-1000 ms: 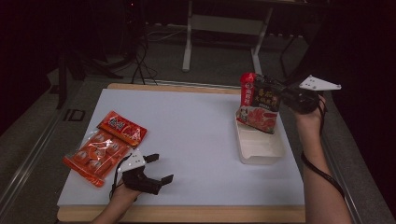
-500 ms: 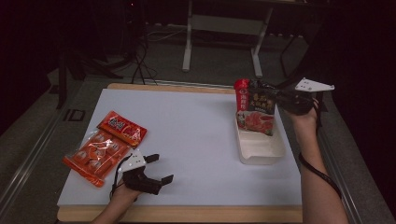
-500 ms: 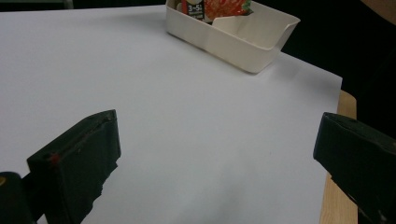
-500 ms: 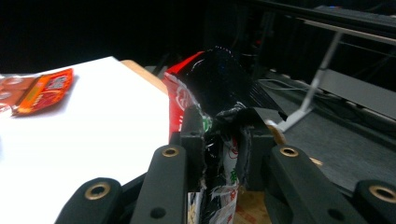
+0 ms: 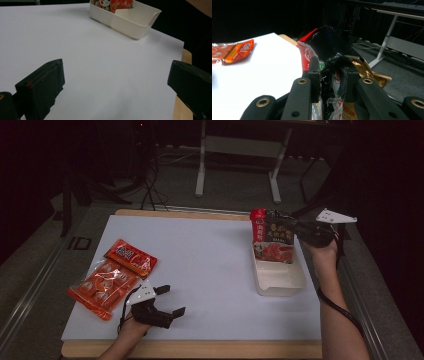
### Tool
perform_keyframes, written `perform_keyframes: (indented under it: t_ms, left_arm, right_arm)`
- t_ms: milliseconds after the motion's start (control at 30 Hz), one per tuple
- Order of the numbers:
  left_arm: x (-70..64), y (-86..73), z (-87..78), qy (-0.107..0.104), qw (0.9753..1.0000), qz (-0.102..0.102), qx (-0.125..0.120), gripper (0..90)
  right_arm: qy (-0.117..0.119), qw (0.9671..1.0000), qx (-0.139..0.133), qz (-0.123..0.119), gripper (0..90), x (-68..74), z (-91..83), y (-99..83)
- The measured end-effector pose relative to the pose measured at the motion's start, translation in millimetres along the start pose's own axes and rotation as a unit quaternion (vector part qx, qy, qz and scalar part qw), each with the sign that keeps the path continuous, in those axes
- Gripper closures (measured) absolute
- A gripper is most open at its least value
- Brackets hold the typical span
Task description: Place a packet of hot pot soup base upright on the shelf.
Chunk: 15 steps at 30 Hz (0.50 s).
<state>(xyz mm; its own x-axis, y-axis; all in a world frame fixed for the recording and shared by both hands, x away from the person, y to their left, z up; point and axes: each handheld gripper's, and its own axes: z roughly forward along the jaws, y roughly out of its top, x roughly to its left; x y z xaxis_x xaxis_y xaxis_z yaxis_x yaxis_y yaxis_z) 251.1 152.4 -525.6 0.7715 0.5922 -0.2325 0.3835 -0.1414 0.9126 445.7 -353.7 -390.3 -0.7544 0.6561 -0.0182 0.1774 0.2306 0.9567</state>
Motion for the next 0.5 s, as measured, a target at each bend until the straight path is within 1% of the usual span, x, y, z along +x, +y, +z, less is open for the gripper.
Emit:
perform_keyframes:
  t_ms: [100,233,267,333,400,433,467,500]
  left_arm:
    - [0.1,-0.3,0.8,0.0,1.0,0.0,0.001,1.5]
    - [-0.1,-0.7,1.1,0.0,1.0,0.001,0.003,1.5]
    - [0.0,-0.7,0.9,0.0,1.0,0.0,0.002,1.5]
    - [0.0,-0.5,0.5,-0.001,1.0,0.0,0.001,1.5]
    - [-0.2,-0.3,0.1,-0.001,1.0,0.0,0.0,1.5]
    - [0.0,-0.3,-0.2,-0.002,1.0,-0.002,0.0,1.5]
    - [0.2,-0.3,-0.2,-0.001,1.0,-0.002,0.0,1.5]
    - [0.3,-0.4,0.0,0.0,1.0,-0.002,0.0,1.5]
  right_arm:
    - [0.004,0.9999,-0.009,0.008,73.6,-0.6,-0.2,-3.6]
    - [0.007,0.9998,-0.014,0.016,72.9,0.8,0.8,-7.2]
    - [0.005,0.9997,-0.013,0.018,72.7,0.8,1.3,-8.3]
    - [0.001,0.9997,-0.008,0.021,72.3,0.4,2.6,-11.5]
    - [-0.003,0.9997,0.01,0.021,72.0,0.3,4.6,-17.1]
    - [-0.002,0.9997,0.002,0.024,71.7,-0.3,3.7,-21.2]
    - [-0.001,0.9994,-0.005,0.035,71.4,-1.5,1.6,-23.9]
    - [-0.004,0.9992,-0.007,0.04,71.4,-1.9,-0.3,-26.0]
